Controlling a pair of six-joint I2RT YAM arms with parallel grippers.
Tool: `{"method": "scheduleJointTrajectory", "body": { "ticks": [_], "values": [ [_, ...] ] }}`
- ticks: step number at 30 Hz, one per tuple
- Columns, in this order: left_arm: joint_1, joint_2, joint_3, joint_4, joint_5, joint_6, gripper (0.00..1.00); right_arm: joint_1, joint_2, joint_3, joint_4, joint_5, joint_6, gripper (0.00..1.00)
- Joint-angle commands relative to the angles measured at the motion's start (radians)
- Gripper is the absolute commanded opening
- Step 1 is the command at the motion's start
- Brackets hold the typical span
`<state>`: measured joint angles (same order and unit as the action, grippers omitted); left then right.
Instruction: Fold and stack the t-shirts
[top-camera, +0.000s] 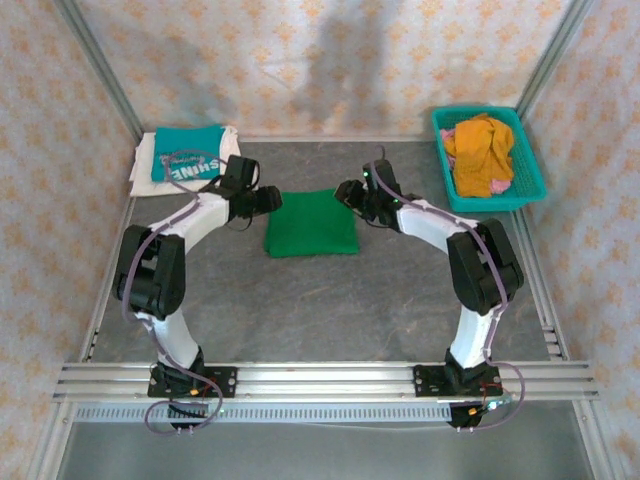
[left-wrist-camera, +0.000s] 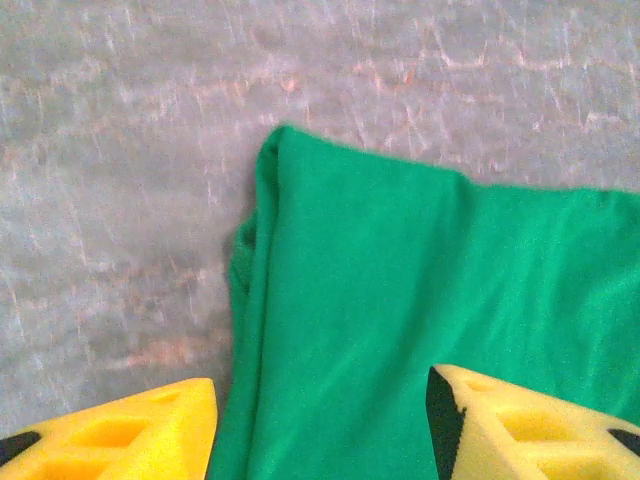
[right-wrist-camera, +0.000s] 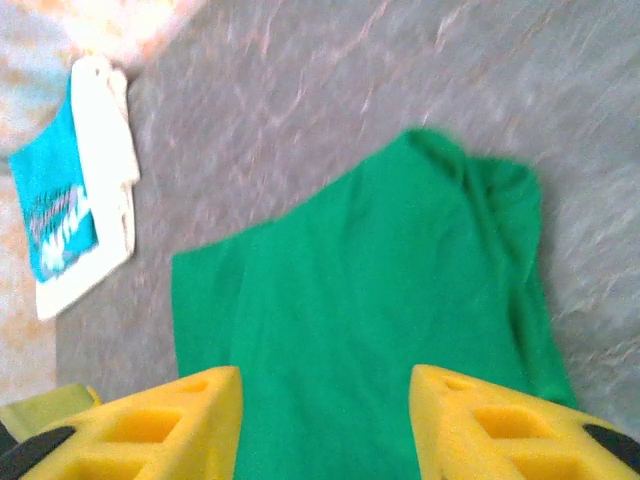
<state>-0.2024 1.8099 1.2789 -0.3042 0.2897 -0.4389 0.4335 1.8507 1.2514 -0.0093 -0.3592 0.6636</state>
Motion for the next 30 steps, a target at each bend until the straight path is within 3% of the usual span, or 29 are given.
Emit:
{"method": "scheduleJointTrajectory", "body": {
  "ticks": [1,9,18,24,28,30],
  "values": [
    [-0.020,0.069,0.049,-0.140,-0.032,0.033,0.61,-0.019,0.059,0.034,-0.129,0.084,-0.037,0.51],
    [-0.055,0.183,0.117,-0.200,-0.091,0.024,0.69,-0.030,0.065,-0.013,-0.064,0.033,-0.012,0.52],
    [-0.104,0.257,0.126,-0.118,-0.029,0.002,0.64,-0.040,0.060,-0.044,-0.030,0.010,0.002,0.52],
    [-0.130,0.312,0.138,-0.068,0.005,-0.015,0.46,-0.051,0.061,-0.067,-0.003,-0.015,0.016,0.52],
    [-0.144,0.328,0.145,-0.043,0.012,-0.031,0.21,-0.060,0.057,-0.084,0.010,-0.019,0.022,0.52],
    [-0.150,0.331,0.156,-0.048,0.005,-0.029,0.14,-0.065,0.052,-0.087,0.012,-0.022,0.024,0.51]
  ]
}}
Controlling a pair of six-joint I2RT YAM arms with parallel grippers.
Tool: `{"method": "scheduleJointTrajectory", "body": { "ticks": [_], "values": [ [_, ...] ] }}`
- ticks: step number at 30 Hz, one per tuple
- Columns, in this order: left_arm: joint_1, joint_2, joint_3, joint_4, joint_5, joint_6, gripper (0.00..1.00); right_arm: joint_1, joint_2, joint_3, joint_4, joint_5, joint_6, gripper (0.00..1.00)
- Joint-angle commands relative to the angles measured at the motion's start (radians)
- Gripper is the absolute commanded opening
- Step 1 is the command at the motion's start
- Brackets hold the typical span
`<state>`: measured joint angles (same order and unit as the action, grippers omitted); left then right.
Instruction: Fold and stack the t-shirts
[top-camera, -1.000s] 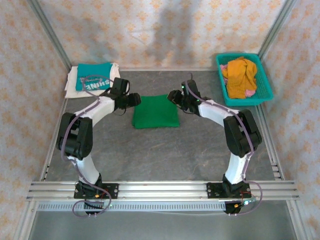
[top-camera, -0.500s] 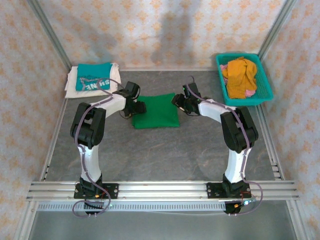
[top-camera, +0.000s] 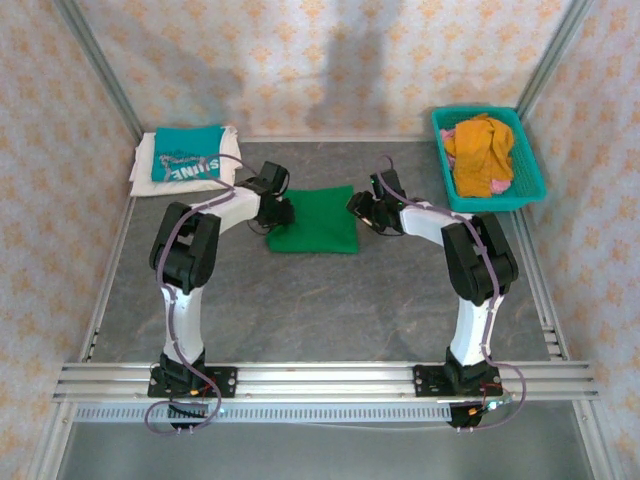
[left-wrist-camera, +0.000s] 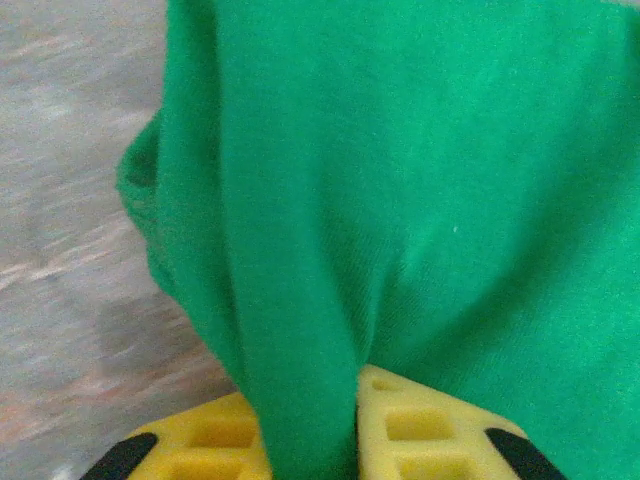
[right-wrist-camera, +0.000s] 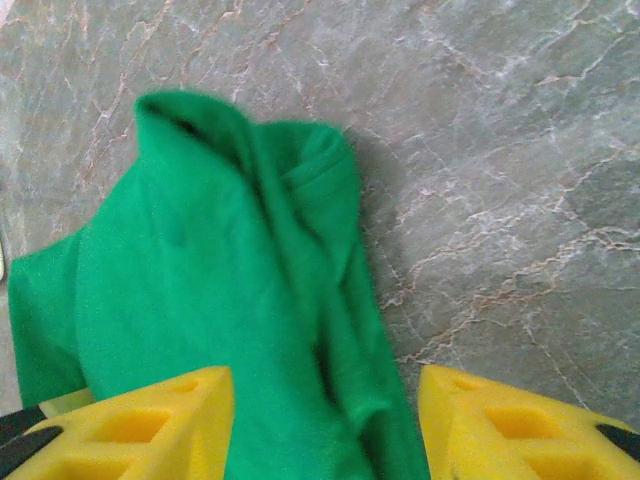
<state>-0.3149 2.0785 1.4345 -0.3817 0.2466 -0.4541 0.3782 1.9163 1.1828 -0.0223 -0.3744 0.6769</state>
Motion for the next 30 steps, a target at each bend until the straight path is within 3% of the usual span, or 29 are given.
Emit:
{"method": "scheduleJointTrajectory", "body": {
  "ticks": [1,4,11,16,22,25,30],
  "values": [
    [-0.039,0.063,0.004,0.029,0.049,-0.014,0.10,-0.010,-0.015,-0.020,0.027,-0.008,0.009,0.51],
    [-0.039,0.056,0.016,0.015,0.043,-0.010,0.00,-0.014,-0.031,-0.023,0.026,-0.009,0.003,0.51],
    [-0.011,-0.028,0.040,-0.072,-0.092,0.082,0.00,-0.020,-0.126,-0.053,0.029,-0.010,-0.075,0.52],
    [0.044,-0.089,0.088,-0.084,-0.135,0.191,0.00,-0.021,-0.214,-0.166,0.248,-0.112,-0.140,0.58],
    [0.071,-0.035,0.326,-0.209,-0.280,0.412,0.00,-0.015,-0.216,-0.216,0.463,-0.250,-0.099,0.60],
    [0.092,-0.026,0.384,-0.199,-0.346,0.512,0.00,0.001,-0.196,-0.205,0.525,-0.324,-0.120,0.74],
    [0.170,-0.005,0.522,-0.226,-0.294,0.582,0.00,0.036,-0.176,-0.135,0.526,-0.408,-0.145,0.84]
  ]
}}
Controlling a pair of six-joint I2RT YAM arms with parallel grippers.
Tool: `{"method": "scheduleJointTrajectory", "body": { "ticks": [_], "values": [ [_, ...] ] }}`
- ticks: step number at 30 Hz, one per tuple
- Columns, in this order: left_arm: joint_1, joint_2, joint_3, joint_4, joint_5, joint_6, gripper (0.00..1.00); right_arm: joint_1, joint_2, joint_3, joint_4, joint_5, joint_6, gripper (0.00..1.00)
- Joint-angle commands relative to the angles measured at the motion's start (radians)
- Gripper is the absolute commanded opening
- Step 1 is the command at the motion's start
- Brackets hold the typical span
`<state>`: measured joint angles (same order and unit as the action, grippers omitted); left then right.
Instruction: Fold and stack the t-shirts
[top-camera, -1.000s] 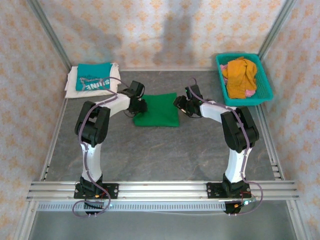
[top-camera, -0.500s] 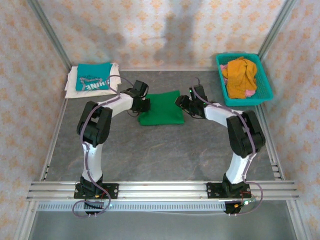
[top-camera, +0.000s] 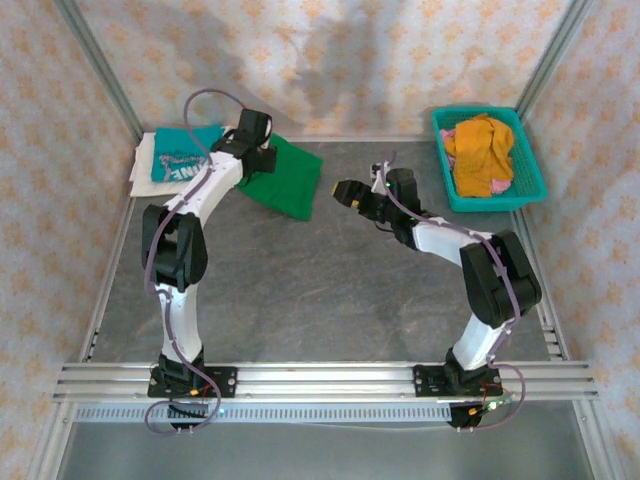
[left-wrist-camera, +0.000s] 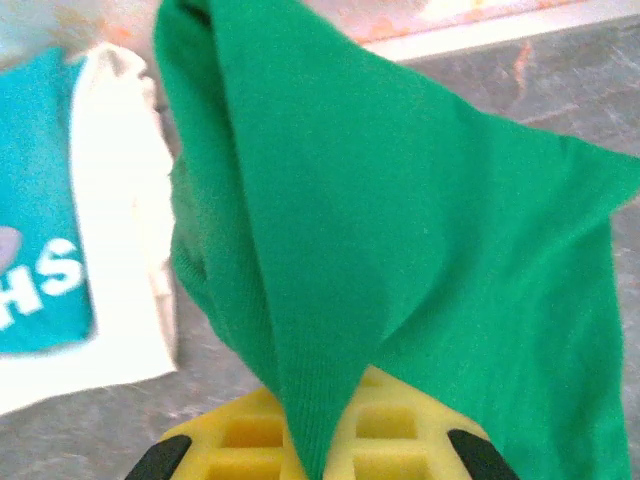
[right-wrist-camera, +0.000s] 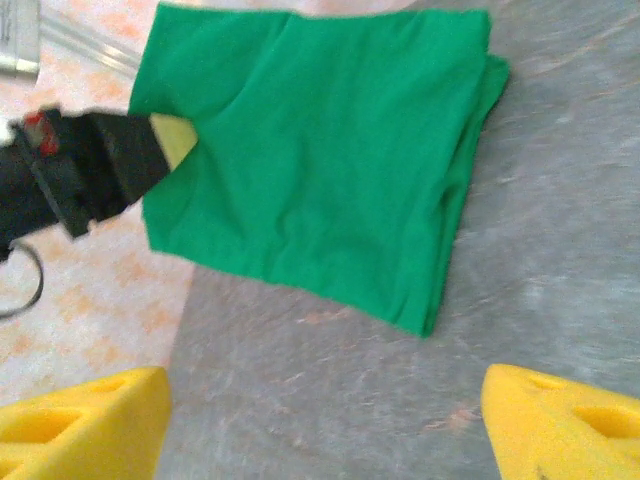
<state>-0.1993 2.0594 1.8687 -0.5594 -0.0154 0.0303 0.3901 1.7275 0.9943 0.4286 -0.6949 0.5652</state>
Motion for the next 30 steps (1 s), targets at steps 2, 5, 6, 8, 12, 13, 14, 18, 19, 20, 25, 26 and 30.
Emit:
{"method": "scheduleJointTrajectory", "body": {
  "ticks": [2,5,6,8,12,13,14,18,19,20,25,26,30],
  "values": [
    [0.077,0.022,0.138,-0.062,-0.028,0.115,0.00,0.041,0.011,0.084,0.035,-0.089,-0.061,0.87],
    [0.111,0.049,0.218,-0.081,-0.011,0.139,0.00,0.065,0.016,0.134,-0.031,-0.098,-0.091,0.90],
    [0.125,0.067,0.253,-0.099,0.005,0.145,0.00,0.075,0.017,0.147,-0.048,-0.099,-0.100,0.92],
    [0.154,0.108,0.332,-0.134,0.041,0.153,0.00,0.093,0.012,0.169,-0.082,-0.083,-0.127,0.98],
    [0.205,0.194,0.483,-0.176,0.121,0.171,0.00,0.117,0.010,0.223,-0.152,-0.078,-0.162,1.00],
    [0.214,0.217,0.527,-0.190,0.132,0.171,0.00,0.119,0.012,0.234,-0.163,-0.080,-0.163,1.00],
    [0.223,0.244,0.583,-0.208,0.142,0.171,0.00,0.121,0.014,0.243,-0.175,-0.079,-0.161,1.00],
    [0.246,0.329,0.748,-0.256,0.165,0.172,0.00,0.121,0.014,0.251,-0.201,-0.066,-0.158,1.00],
    [0.251,0.336,0.761,-0.254,0.168,0.174,0.00,0.121,0.013,0.253,-0.211,-0.058,-0.160,1.00],
    [0.258,0.340,0.765,-0.247,0.174,0.178,0.00,0.120,0.012,0.253,-0.220,-0.051,-0.162,1.00],
    [0.318,0.351,0.795,-0.234,0.240,0.127,0.00,0.121,0.013,0.254,-0.248,-0.039,-0.168,1.00],
    [0.334,0.359,0.812,-0.244,0.259,0.117,0.00,0.121,0.013,0.254,-0.248,-0.038,-0.168,1.00],
    [0.381,0.366,0.822,-0.245,0.294,0.099,0.00,0.121,0.023,0.275,-0.280,-0.035,-0.180,1.00]
  ]
}}
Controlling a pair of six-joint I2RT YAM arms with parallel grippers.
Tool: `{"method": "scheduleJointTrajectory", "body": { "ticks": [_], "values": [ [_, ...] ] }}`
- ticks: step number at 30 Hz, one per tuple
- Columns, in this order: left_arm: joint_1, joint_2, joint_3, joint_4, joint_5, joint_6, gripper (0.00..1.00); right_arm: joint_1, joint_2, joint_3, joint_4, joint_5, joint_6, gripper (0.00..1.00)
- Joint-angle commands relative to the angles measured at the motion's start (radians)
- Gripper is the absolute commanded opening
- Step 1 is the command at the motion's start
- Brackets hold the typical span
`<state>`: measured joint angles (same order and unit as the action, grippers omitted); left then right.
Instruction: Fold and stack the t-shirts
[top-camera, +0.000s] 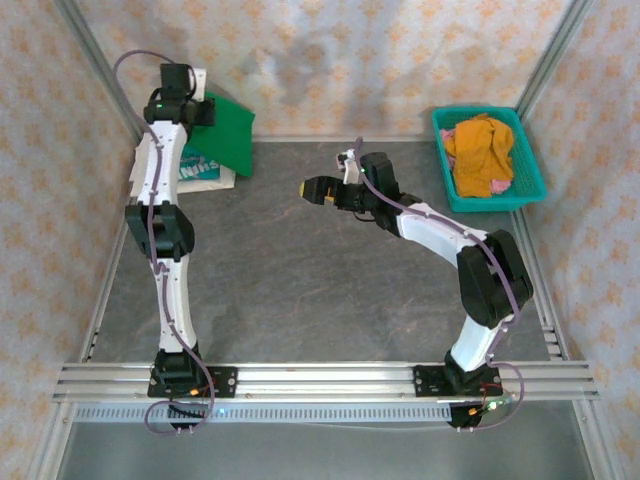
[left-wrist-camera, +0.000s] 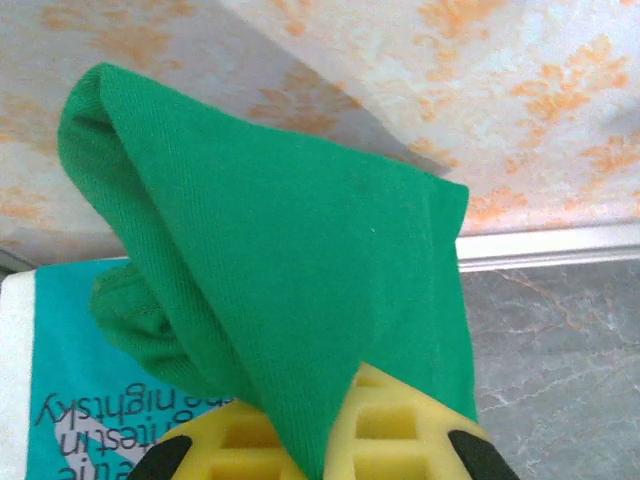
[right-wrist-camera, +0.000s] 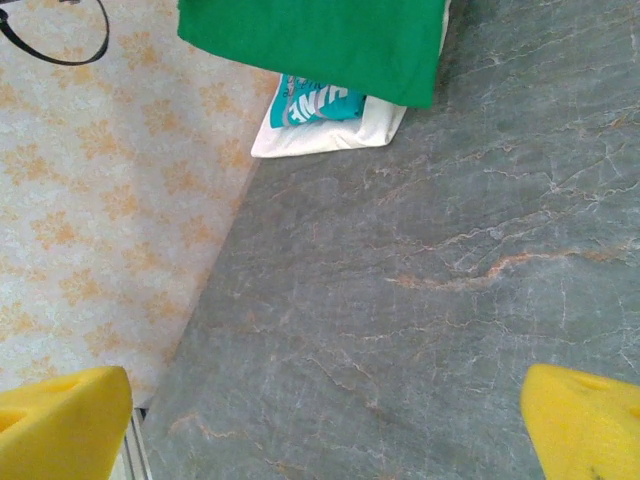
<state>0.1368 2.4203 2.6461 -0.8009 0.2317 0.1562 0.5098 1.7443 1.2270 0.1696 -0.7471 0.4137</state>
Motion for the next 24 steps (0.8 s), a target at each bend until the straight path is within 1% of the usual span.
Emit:
{"method": "scheduleJointTrajectory", "body": {
  "ticks": [1,5,9,10,12,13,14,15,16,17,18,19,20,21,22,23,24],
  "values": [
    [0.055,0.005,0.047,0.001,0.053,-0.029,0.00,0.001,0.010,0.047,-0.022,0.019,-0.029,1.00],
    [0.090,0.017,0.048,0.026,0.070,-0.019,0.00,0.001,0.018,0.063,-0.032,0.028,-0.027,1.00],
    [0.146,0.089,0.077,0.058,0.126,-0.008,0.00,0.001,0.024,0.078,-0.033,0.025,-0.016,1.00],
    [0.158,0.108,0.081,0.068,0.125,-0.004,0.00,0.001,0.023,0.081,-0.035,0.022,-0.015,1.00],
    [0.179,0.142,0.088,0.091,0.088,0.023,0.15,0.001,0.020,0.087,-0.036,0.017,-0.015,1.00],
    [0.186,0.154,0.096,0.095,0.063,0.039,0.13,0.002,0.017,0.089,-0.039,0.017,-0.016,1.00],
    [0.190,0.163,0.104,0.103,0.004,0.056,0.14,0.001,0.015,0.093,-0.048,0.016,-0.020,1.00],
    [0.190,0.167,0.105,0.115,-0.070,0.080,0.29,0.002,0.014,0.098,-0.056,0.018,-0.027,0.99],
    [0.190,0.167,0.105,0.128,-0.144,0.094,0.50,0.001,0.011,0.101,-0.062,0.016,-0.032,0.99],
    [0.193,0.166,0.106,0.143,-0.216,0.104,0.60,0.001,0.007,0.100,-0.061,0.017,-0.036,1.00],
    [0.196,0.158,0.107,0.154,-0.276,0.104,0.66,0.001,0.003,0.097,-0.056,0.018,-0.039,0.99],
    [0.200,0.151,0.107,0.166,-0.340,0.090,0.80,0.001,0.001,0.094,-0.048,0.021,-0.041,0.99],
    [0.207,0.139,0.106,0.172,-0.396,0.070,0.96,0.001,-0.003,0.091,-0.041,0.021,-0.042,0.99],
    [0.215,0.121,0.107,0.170,-0.437,0.042,1.00,0.001,-0.005,0.088,-0.035,0.026,-0.044,0.99],
    [0.218,0.101,0.106,0.159,-0.462,0.016,1.00,0.001,-0.007,0.086,-0.035,0.035,-0.048,0.99],
    [0.221,0.072,0.100,0.141,-0.477,-0.014,1.00,0.001,-0.011,0.082,-0.032,0.049,-0.055,0.99],
    [0.220,0.036,0.077,0.135,-0.467,-0.035,1.00,0.001,-0.019,0.074,-0.030,0.069,-0.064,0.99]
  ]
}}
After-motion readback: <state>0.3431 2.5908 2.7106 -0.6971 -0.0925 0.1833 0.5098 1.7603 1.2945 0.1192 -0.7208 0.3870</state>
